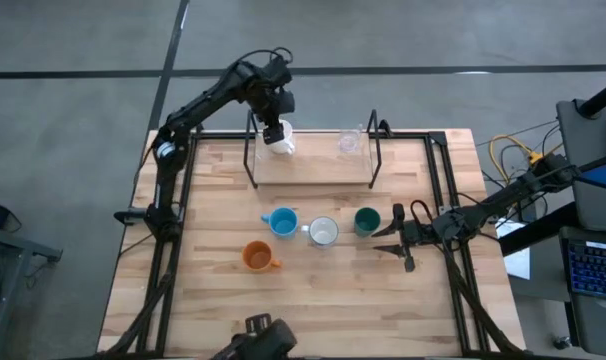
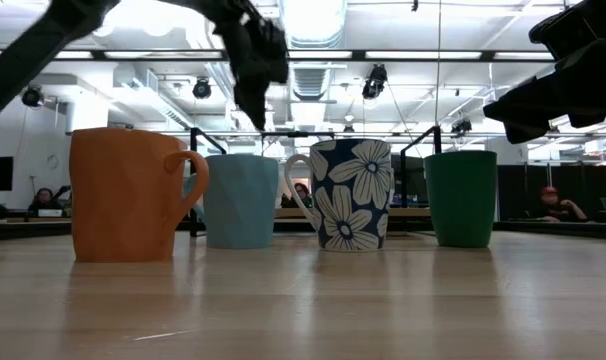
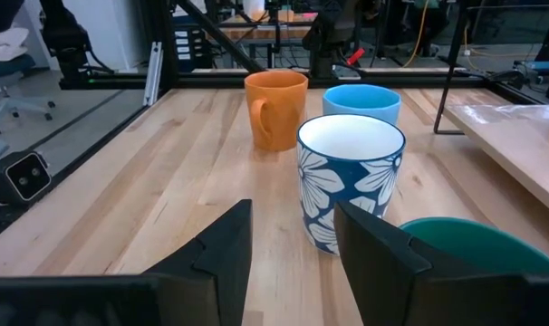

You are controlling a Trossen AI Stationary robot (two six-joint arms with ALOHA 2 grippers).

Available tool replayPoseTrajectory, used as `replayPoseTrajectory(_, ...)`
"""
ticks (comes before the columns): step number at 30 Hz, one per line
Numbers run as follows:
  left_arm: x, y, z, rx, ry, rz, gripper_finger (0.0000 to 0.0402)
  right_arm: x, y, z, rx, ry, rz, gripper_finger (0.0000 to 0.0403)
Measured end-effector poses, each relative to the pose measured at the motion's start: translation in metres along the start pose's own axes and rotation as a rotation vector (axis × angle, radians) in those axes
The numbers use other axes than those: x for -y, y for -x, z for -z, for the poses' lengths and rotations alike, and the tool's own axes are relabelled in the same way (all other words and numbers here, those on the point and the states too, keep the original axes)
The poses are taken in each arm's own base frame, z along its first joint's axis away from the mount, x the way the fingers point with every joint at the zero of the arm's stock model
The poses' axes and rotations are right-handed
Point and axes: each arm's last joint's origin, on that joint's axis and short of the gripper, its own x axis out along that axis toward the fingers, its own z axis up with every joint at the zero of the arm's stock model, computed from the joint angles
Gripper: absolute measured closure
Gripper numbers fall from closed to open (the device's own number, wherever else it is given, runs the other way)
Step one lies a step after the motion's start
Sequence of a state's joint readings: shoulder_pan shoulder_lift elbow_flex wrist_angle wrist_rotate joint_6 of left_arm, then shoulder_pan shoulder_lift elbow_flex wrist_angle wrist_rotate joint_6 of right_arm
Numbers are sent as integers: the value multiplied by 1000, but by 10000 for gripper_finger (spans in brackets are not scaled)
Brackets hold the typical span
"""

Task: Stack small to large cups/mugs on shelf
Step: Put the orange mug on the shelf

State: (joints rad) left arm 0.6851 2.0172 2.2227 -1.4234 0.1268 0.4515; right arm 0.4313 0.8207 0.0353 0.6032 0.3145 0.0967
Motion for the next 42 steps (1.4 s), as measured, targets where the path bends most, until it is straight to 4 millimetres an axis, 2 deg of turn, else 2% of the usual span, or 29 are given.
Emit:
replayPoseTrajectory(2,9,18,1,45,-13,-18,194,0,0,0,0,0,0,252)
replayPoseTrajectory(7,38,60,-3,213,108,-59,194,0,0,0,4,40,4,252)
replayPoseTrajectory(10,69,89,-5,324,144,-114,194,2,0,-2,19,70,79,252)
replayPoseTrajectory(13,109,127,0,477,82,-184,194,6,1,-3,39,66,214,252)
replayPoseTrajectory(18,175,193,28,730,-28,-203,194,11,2,-4,62,28,390,252)
replayPoseTrajectory(20,196,212,44,783,-49,-237,194,12,3,-5,72,-10,427,252)
replayPoseTrajectory(23,219,226,66,821,-15,-339,194,13,3,-5,86,-57,445,252)
replayPoseTrajectory(27,239,222,95,808,24,-440,194,13,2,-12,125,-80,449,252)
replayPoseTrajectory(30,248,205,113,788,53,-446,194,12,-1,-27,163,-83,454,252)
replayPoseTrajectory(36,255,150,145,741,145,-484,194,10,-9,-71,223,-63,475,252)
replayPoseTrajectory(42,262,93,173,776,233,-474,194,12,-15,-117,122,-26,497,252)
